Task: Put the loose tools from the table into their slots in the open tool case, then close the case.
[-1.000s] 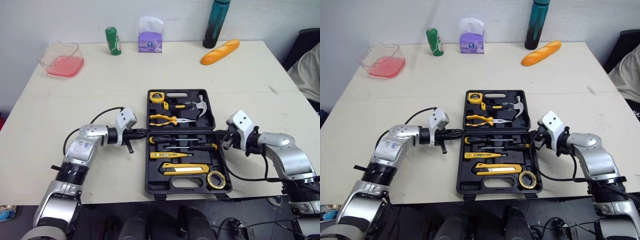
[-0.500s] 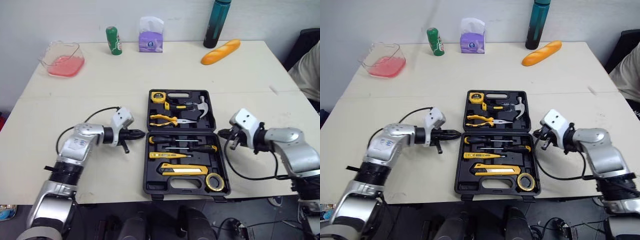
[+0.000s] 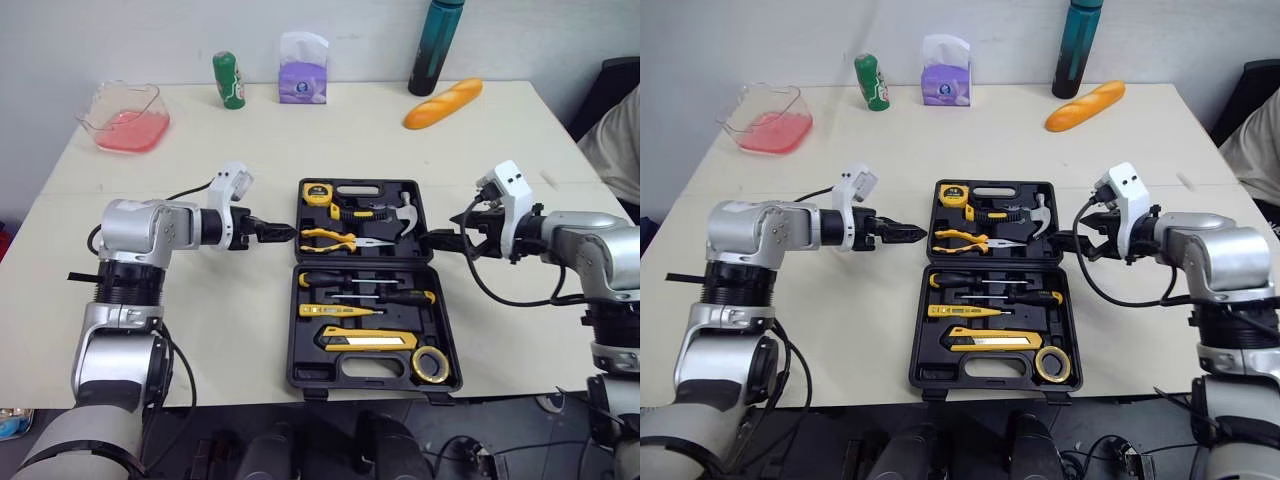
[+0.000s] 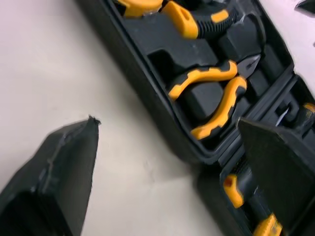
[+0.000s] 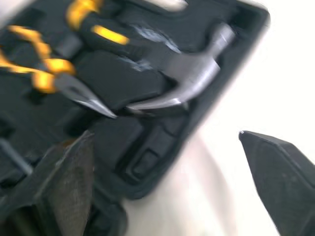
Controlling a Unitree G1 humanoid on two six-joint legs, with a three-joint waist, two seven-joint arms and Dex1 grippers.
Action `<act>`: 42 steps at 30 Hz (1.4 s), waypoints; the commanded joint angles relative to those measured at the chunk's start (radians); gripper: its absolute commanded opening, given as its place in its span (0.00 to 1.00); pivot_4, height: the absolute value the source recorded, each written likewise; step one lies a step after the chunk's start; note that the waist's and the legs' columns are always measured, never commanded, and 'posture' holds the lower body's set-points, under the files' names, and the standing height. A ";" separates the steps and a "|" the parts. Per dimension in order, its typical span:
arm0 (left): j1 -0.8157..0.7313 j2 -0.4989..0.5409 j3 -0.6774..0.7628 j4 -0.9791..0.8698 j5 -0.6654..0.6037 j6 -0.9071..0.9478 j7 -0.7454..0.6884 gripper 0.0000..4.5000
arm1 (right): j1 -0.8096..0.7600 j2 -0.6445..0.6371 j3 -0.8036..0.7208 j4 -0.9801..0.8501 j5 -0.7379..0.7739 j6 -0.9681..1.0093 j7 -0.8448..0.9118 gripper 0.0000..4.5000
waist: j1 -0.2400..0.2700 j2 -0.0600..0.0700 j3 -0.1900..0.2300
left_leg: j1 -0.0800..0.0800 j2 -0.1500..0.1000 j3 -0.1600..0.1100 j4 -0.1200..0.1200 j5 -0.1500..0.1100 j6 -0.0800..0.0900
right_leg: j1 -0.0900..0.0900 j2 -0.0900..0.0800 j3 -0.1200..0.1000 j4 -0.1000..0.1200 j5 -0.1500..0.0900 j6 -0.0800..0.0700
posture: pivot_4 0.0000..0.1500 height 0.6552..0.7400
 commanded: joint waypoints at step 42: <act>-0.019 -0.141 -0.074 0.077 0.116 -0.510 0.093 0.06 | -0.137 0.127 0.007 0.109 -0.089 -0.195 -0.185 0.00 | -0.001 0.000 -0.005 | 0.009 -0.001 0.001 -0.001 0.002 -0.003 | 0.005 -0.001 0.004 0.003 0.000 0.000 | 1.00 0.99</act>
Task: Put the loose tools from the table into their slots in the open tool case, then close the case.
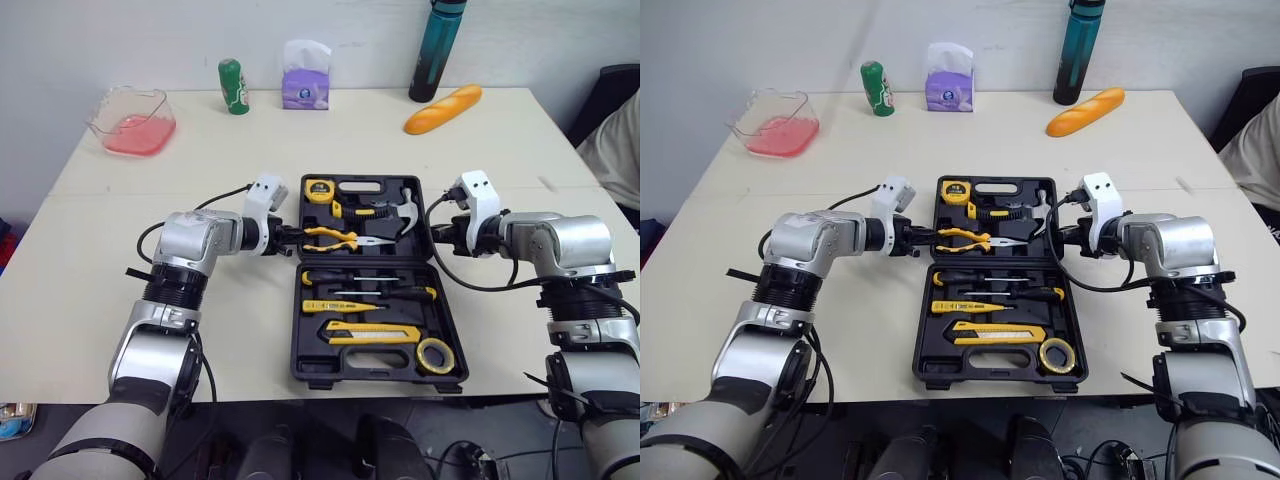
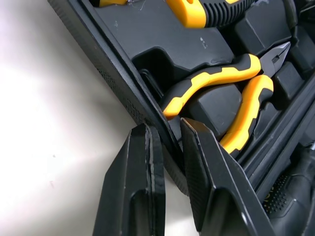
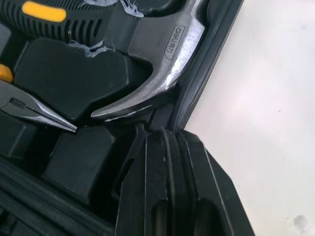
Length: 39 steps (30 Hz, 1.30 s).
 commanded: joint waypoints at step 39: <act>1.126 0.591 0.701 -0.814 -0.471 -0.070 -0.389 1.00 | 1.422 -0.438 -0.664 -0.928 0.560 -0.677 0.439 0.49 | 0.014 -0.002 0.003 | 0.005 0.013 -0.005 -0.001 -0.009 -0.004 | 0.004 0.000 0.002 -0.005 -0.006 -0.012 | 1.00 0.99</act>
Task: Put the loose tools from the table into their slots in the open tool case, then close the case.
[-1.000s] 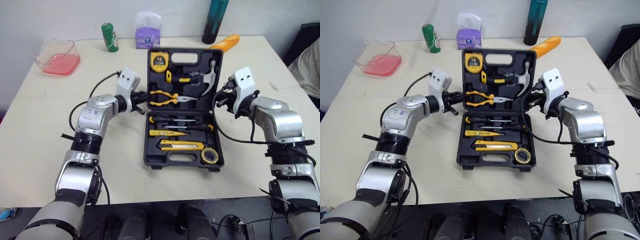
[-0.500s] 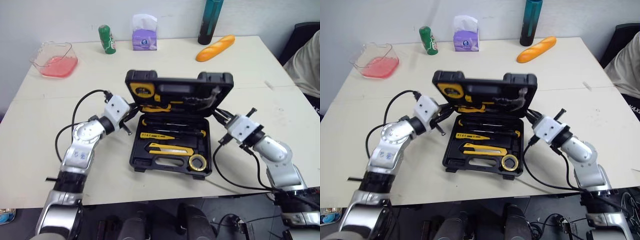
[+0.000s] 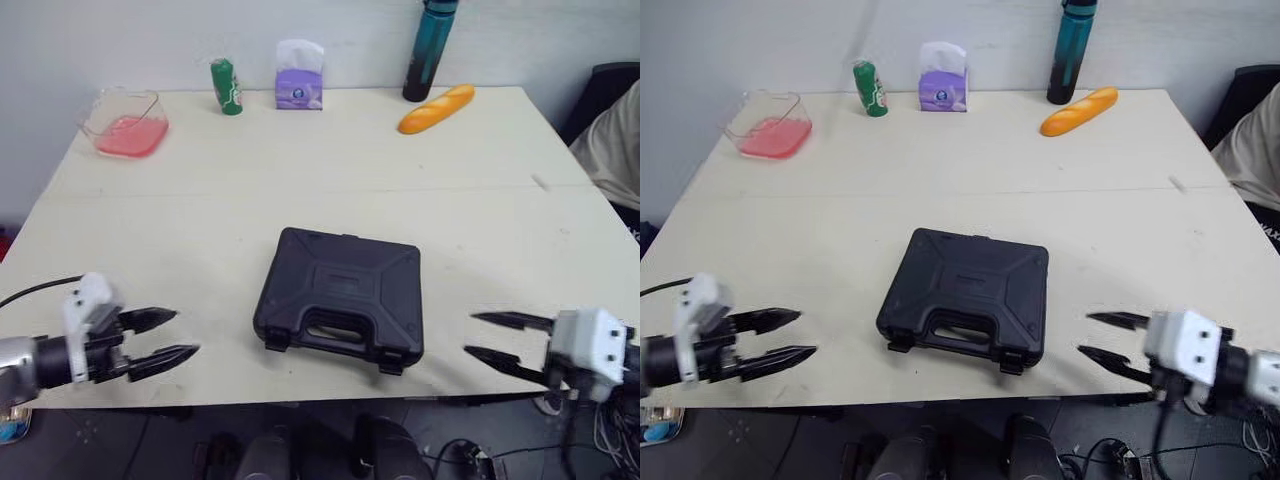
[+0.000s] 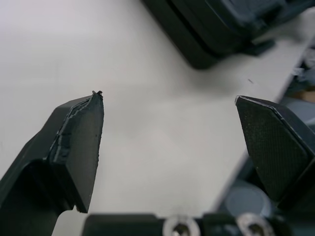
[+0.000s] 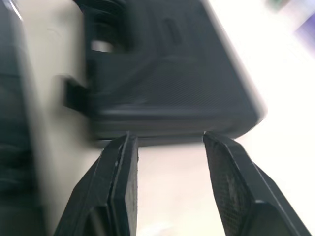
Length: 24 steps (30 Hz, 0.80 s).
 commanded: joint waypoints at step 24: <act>-1.152 -0.431 -0.700 1.099 0.510 -0.531 0.173 0.01 | -0.426 0.095 0.558 0.072 -0.095 0.379 -0.017 0.00 | -0.003 -0.008 -0.002 | -0.004 -0.009 0.010 0.001 0.004 0.005 | -0.005 0.004 -0.005 0.003 0.005 0.008 | 1.00 0.99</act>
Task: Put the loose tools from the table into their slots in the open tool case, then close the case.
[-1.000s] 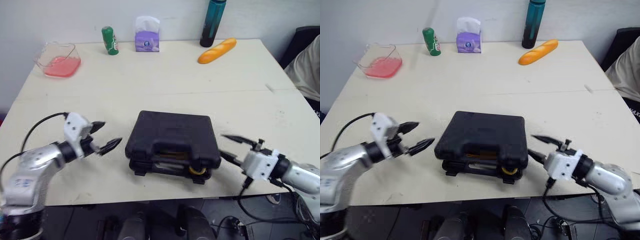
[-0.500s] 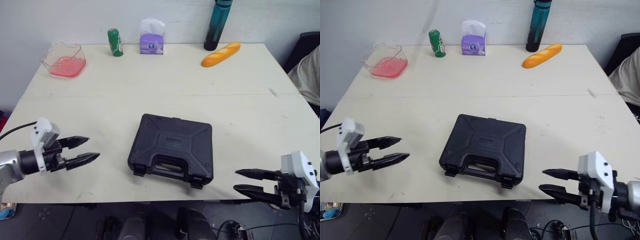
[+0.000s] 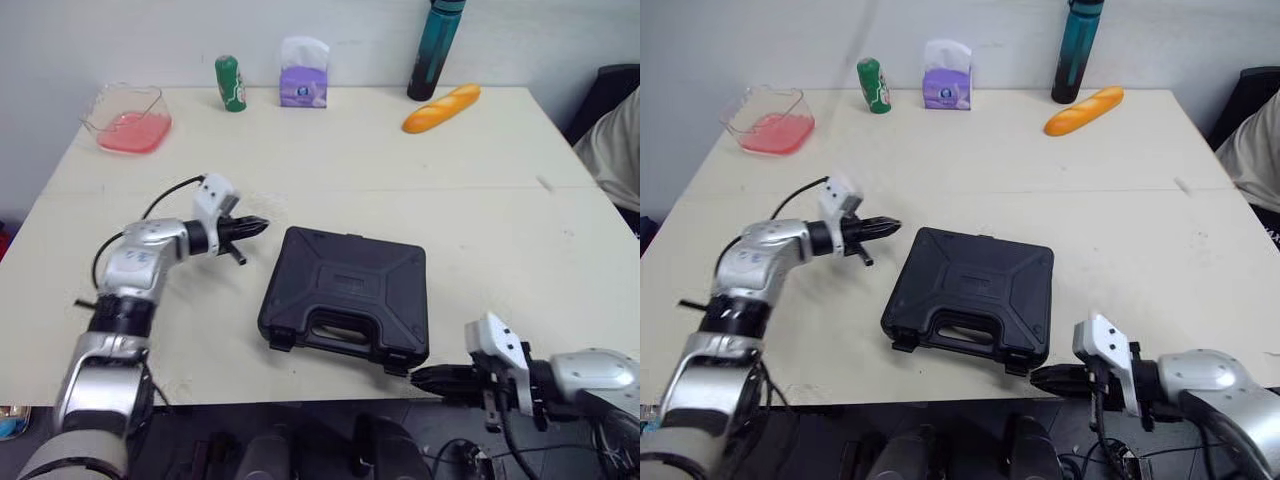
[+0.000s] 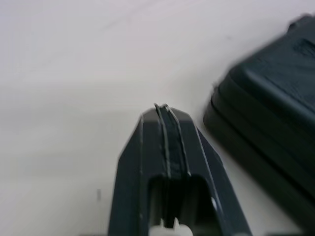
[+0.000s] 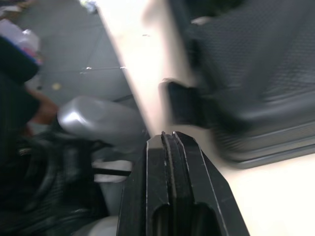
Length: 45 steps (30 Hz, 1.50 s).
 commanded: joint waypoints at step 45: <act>-0.268 -0.412 -0.351 0.098 0.178 -0.187 -0.297 0.01 | -0.167 0.109 -0.211 0.134 -0.115 0.144 -0.205 0.00 | 0.010 0.001 0.001 | -0.005 -0.003 -0.004 0.002 0.002 0.004 | 0.000 -0.002 -0.001 -0.004 0.003 0.004 | 1.00 0.99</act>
